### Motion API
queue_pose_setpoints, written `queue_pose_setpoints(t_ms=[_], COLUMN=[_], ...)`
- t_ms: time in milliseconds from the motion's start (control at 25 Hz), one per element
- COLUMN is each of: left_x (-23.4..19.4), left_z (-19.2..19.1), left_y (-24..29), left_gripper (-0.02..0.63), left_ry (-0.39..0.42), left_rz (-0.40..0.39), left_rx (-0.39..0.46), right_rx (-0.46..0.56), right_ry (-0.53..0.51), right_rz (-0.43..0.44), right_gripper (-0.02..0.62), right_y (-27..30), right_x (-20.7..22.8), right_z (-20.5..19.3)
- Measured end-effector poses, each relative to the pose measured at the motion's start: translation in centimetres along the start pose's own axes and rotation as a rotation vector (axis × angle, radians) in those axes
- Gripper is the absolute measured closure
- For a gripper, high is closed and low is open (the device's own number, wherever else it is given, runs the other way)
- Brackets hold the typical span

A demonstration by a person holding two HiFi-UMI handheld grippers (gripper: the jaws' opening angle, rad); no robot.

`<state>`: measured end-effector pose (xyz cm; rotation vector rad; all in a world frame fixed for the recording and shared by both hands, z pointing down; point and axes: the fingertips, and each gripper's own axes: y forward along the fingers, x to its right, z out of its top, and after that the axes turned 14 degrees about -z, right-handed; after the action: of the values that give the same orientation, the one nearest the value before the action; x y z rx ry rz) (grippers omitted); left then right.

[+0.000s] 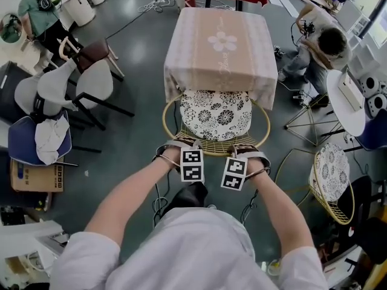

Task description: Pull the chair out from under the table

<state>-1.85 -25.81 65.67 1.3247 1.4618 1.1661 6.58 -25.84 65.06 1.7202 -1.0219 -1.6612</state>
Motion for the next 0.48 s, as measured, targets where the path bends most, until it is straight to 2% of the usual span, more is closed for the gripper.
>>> queue_pose_setpoints(t_ms=[480], left_x=[3.3], left_z=[0.5], left_y=[0.3], left_gripper=[0.535], left_ry=[-0.024], left_rz=[0.009], left_rx=[-0.007], right_rx=[0.012], right_ry=[-0.016], right_rz=[0.002], right_gripper=[0.565], right_y=[-1.8], right_x=[-2.7], right_z=[0.2])
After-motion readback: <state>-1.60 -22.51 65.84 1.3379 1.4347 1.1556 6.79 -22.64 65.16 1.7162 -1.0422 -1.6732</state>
